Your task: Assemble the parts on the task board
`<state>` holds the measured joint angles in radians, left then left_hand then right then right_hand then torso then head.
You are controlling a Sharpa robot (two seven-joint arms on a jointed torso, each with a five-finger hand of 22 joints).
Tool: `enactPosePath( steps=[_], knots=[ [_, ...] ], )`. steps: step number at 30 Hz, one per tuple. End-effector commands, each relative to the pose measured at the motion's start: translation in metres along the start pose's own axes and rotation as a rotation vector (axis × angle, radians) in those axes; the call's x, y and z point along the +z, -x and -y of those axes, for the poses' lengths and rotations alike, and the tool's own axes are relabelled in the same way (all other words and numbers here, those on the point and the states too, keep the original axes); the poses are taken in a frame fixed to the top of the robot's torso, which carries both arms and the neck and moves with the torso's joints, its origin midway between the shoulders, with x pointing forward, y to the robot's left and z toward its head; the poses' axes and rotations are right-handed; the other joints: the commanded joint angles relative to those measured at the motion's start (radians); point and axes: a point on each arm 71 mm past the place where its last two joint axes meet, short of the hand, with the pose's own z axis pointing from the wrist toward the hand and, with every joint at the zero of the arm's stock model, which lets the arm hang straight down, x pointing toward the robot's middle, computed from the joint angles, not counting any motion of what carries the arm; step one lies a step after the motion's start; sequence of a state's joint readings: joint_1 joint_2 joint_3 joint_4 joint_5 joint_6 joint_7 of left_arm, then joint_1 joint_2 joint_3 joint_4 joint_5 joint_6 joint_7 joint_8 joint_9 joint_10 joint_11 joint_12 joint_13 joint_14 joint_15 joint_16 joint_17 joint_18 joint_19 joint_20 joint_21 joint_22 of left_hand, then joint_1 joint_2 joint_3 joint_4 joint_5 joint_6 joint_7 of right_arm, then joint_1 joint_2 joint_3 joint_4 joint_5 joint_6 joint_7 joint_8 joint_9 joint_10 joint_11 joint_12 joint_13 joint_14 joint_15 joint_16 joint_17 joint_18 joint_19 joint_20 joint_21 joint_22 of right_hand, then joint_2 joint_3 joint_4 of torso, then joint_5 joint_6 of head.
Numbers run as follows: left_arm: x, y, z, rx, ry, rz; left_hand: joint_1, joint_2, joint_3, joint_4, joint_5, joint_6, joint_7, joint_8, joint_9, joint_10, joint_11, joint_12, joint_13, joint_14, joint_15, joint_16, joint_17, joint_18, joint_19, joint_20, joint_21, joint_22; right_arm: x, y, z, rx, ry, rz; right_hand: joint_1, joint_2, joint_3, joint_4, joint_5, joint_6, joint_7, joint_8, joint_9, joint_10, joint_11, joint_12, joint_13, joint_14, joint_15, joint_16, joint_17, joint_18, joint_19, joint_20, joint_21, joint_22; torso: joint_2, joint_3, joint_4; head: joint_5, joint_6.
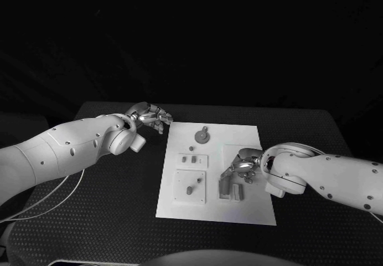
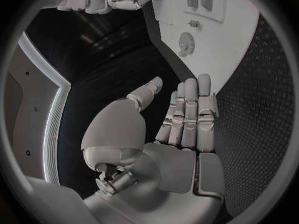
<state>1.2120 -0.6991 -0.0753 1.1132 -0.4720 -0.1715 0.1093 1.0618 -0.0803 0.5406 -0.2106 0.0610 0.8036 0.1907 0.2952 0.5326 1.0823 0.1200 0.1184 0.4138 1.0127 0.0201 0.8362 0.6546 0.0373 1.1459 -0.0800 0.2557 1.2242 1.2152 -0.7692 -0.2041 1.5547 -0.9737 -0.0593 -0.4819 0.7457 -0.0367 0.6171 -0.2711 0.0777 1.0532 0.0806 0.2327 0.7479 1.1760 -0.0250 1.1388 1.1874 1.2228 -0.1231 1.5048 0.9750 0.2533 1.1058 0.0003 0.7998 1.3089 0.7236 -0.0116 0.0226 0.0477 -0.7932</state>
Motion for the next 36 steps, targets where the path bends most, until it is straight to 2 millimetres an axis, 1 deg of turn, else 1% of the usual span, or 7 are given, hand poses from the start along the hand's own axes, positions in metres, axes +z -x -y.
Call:
enactPosePath(
  steps=[1, 6, 13, 18, 36],
  knots=[
    [0.001, -0.003, 0.002, -0.009, -0.004, -0.022, -0.01, 0.0, 0.0, 0.005, -0.003, 0.001, 0.006, -0.002, 0.0, -0.018, 0.008, 0.002, -0.001, 0.003, 0.0, -0.004, 0.001, 0.051, 0.002, -0.001, -0.006, 0.001, 0.0, -0.004, -0.001, 0.006, 0.002, -0.06, 0.002, 0.0, -0.002, -0.002, 0.001, 0.006, 0.001, 0.006, 0.001, 0.008, -0.002, 0.005, 0.001, 0.011, -0.003, 0.004, 0.0, 0.008, 0.005, 0.003, 0.003, 0.019, 0.0, 0.0003, -0.001, 0.001, 0.0],
    [0.001, -0.003, 0.002, -0.009, -0.001, -0.024, -0.01, 0.0, 0.0, 0.005, -0.003, 0.001, 0.006, -0.002, 0.0, -0.019, 0.008, 0.002, -0.002, 0.003, 0.0, -0.005, 0.001, 0.051, 0.001, 0.0, -0.007, 0.001, 0.001, -0.006, 0.0, 0.002, -0.005, -0.11, -0.003, -0.006, -0.004, 0.001, 0.001, 0.006, 0.002, 0.005, 0.0, 0.005, -0.002, 0.002, -0.002, 0.009, -0.003, 0.004, -0.003, 0.008, 0.005, 0.003, 0.003, 0.019, 0.0, 0.0003, -0.0021, 0.001, -0.002],
    [0.001, -0.003, 0.002, -0.009, 0.001, -0.028, -0.01, 0.0, 0.0, 0.005, -0.003, 0.001, 0.006, -0.002, 0.0, -0.02, 0.008, 0.003, -0.002, 0.002, 0.0, -0.005, 0.002, 0.051, 0.001, 0.0, -0.007, 0.002, 0.002, -0.008, -0.003, -0.009, -0.003, -0.141, -0.005, -0.011, -0.004, 0.004, 0.001, 0.004, 0.002, 0.004, -0.001, 0.002, -0.002, -0.001, -0.004, 0.005, -0.002, 0.003, -0.007, 0.008, 0.003, 0.004, 0.002, 0.019, 0.0, 0.0009, -0.0015, 0.001, -0.002],
    [0.001, -0.003, 0.002, -0.01, 0.002, -0.028, -0.01, 0.0, 0.0, 0.005, -0.003, 0.001, 0.006, -0.002, 0.0, -0.021, 0.008, 0.003, -0.002, 0.002, 0.0, -0.005, 0.002, 0.051, 0.001, 0.0, -0.007, 0.002, 0.004, -0.007, -0.003, -0.011, -0.006, -0.144, -0.005, -0.012, -0.004, 0.004, 0.001, 0.004, 0.002, 0.003, -0.001, 0.003, -0.001, 0.001, -0.002, 0.005, -0.002, 0.003, -0.007, 0.008, 0.003, 0.004, 0.002, 0.019, 0.0, 0.0006, -0.0017, 0.0, -0.003],
    [0.001, -0.004, 0.002, -0.01, 0.005, -0.034, -0.01, 0.0, -0.001, 0.005, -0.003, 0.0, 0.006, -0.002, 0.0, -0.023, 0.009, 0.004, -0.002, 0.002, 0.001, -0.006, 0.003, 0.051, 0.001, 0.001, -0.008, 0.003, 0.009, -0.008, -0.013, -0.038, 0.011, -0.137, -0.003, -0.012, -0.002, 0.005, 0.002, 0.004, 0.002, 0.003, -0.002, 0.003, -0.001, 0.001, -0.002, 0.005, -0.002, 0.004, -0.004, 0.008, 0.002, 0.004, 0.002, 0.019, 0.0, 0.0004, -0.001, 0.0, -0.006]
  ],
)
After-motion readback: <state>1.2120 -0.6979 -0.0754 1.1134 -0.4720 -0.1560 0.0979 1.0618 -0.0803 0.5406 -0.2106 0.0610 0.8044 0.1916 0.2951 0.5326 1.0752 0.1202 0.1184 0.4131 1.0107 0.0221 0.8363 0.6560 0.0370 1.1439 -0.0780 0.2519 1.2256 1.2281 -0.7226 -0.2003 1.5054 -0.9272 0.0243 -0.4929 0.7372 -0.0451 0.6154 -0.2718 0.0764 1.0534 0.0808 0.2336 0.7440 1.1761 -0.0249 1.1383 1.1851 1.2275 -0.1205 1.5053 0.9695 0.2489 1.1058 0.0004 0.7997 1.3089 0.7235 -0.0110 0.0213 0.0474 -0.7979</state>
